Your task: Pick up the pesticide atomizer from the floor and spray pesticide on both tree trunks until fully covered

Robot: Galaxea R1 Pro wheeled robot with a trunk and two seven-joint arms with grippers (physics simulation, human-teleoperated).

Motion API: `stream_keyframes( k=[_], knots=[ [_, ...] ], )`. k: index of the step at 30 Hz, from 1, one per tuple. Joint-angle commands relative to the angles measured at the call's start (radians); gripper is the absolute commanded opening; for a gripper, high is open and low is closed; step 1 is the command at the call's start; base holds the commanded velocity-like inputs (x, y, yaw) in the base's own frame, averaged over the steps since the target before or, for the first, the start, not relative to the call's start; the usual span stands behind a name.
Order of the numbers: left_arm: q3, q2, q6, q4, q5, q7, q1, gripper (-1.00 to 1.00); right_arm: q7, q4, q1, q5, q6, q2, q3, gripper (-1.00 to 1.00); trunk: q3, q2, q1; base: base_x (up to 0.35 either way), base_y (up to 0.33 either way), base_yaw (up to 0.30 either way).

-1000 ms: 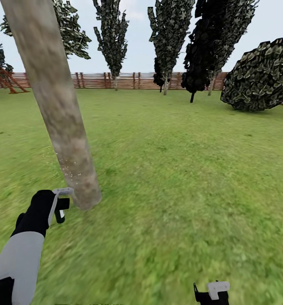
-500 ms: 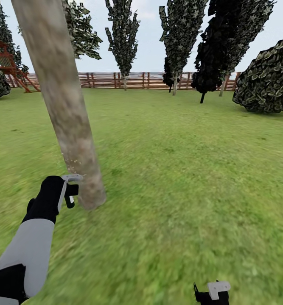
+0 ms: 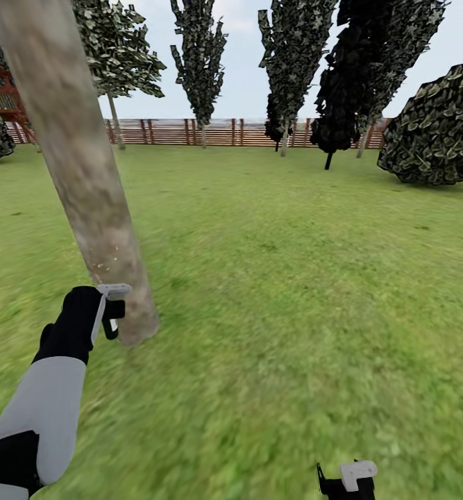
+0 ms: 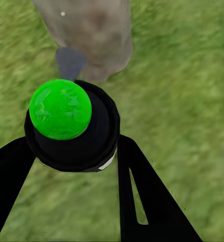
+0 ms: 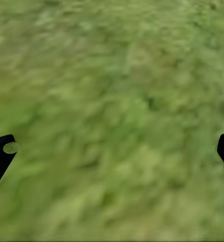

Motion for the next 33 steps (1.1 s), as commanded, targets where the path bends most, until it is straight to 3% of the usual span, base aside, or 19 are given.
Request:
stream_keyframes(
  k=[1,8,9,10,12,19,33],
  knots=[
    [0.002,0.000,0.004,-0.001,-0.009,-0.008,-0.001,-1.00,-0.004,0.001,-0.001,0.011,-0.003,0.000,-0.006,1.00,-0.001,0.000,0.000,0.198,-0.213,0.000],
    [0.009,0.006,0.004,-0.002,-0.010,-0.008,0.004,-1.00,-0.004,0.001,-0.001,0.011,-0.003,0.002,-0.006,1.00,-0.001,0.000,0.000,0.251,-0.177,0.161],
    [0.010,0.018,0.005,-0.002,-0.010,-0.008,0.008,-1.00,-0.004,0.001,-0.001,0.011,-0.003,0.002,-0.006,1.00,-0.001,0.000,0.000,0.224,-0.178,0.274],
    [0.009,0.064,0.005,-0.001,-0.008,-0.009,0.014,-1.00,-0.004,0.001,-0.001,0.011,-0.003,0.002,-0.006,1.00,-0.001,0.000,0.000,0.074,-0.247,0.277],
    [0.007,0.077,0.004,0.000,-0.006,-0.010,0.016,-1.00,-0.004,0.001,-0.001,0.011,-0.002,0.002,-0.005,1.00,-0.001,0.000,0.000,0.036,-0.261,0.277],
    [0.003,0.061,0.004,0.001,-0.003,-0.009,0.016,-1.00,-0.004,0.001,-0.001,0.010,-0.003,0.002,-0.005,1.00,-0.001,0.000,0.000,0.021,-0.273,0.237],
    [0.003,0.061,0.004,0.003,0.000,-0.010,0.018,-1.00,-0.004,0.001,-0.001,0.011,-0.003,0.002,-0.005,1.00,-0.001,0.000,0.000,0.202,-0.225,0.008]
  ],
)
